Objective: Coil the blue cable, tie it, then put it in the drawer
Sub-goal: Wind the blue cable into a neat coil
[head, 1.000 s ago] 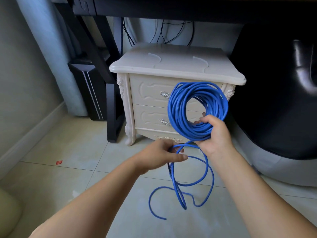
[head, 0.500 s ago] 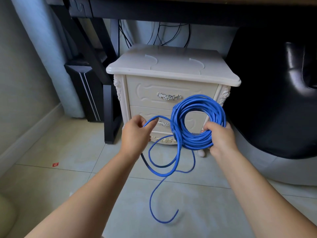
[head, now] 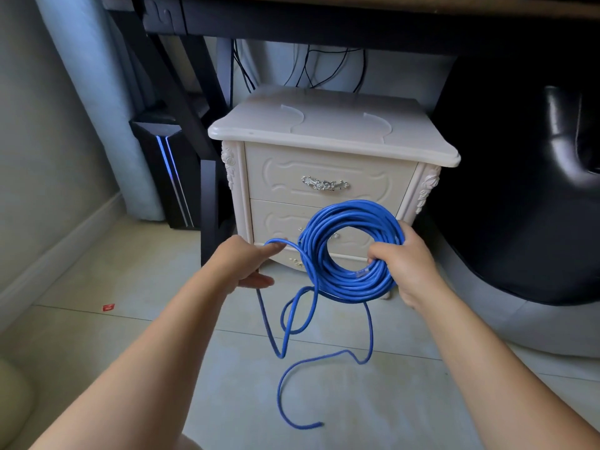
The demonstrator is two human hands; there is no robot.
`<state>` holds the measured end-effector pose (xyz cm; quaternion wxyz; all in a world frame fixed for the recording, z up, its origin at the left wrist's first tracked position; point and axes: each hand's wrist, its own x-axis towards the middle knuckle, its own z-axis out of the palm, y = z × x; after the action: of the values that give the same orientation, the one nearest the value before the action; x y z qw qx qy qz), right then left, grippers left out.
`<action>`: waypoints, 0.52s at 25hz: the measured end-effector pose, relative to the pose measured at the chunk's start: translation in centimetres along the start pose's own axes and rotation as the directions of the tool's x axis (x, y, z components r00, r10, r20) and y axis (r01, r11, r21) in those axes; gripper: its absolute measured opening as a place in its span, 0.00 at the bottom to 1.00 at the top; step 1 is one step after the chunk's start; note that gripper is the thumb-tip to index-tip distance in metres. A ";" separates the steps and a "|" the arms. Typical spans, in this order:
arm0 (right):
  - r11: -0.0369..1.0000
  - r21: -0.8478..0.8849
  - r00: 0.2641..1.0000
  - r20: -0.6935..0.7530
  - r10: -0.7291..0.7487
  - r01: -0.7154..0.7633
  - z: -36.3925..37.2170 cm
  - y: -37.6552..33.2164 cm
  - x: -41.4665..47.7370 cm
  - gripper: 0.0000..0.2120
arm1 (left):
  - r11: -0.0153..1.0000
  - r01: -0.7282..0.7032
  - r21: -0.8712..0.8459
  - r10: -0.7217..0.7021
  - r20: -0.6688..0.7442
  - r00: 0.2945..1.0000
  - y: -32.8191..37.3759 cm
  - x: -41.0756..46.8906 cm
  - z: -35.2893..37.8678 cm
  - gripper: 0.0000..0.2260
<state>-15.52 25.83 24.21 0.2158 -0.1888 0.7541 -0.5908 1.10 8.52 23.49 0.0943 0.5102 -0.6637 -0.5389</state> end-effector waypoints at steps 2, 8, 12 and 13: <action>1.000 -0.009 1.000 0.001 -0.025 0.025 0.2 0.0 -0.1 0.16 | 0.988 -0.053 -0.145 0.052 -0.010 0.999 0.0 -0.1 1.1 0.23; 0.999 -0.022 0.999 0.018 -0.044 0.044 0.2 -0.2 -0.3 0.16 | 0.914 -0.248 -0.322 0.259 -0.008 0.966 0.5 -0.7 2.7 0.25; 0.999 -0.027 0.998 0.054 -0.022 0.024 -0.2 -0.6 -0.3 0.16 | 0.903 -0.326 -0.281 0.400 0.273 0.875 1.3 -2.2 2.6 0.16; 0.999 -0.044 0.997 0.080 -0.022 0.025 -0.2 -0.6 -0.3 0.16 | 0.902 -0.362 -0.234 0.424 0.323 0.846 1.3 -2.3 2.5 0.18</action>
<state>-15.35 25.99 24.89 0.2343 -0.2257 0.7557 -0.5683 -0.32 11.71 24.53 0.1191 0.2439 -0.7133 -0.6461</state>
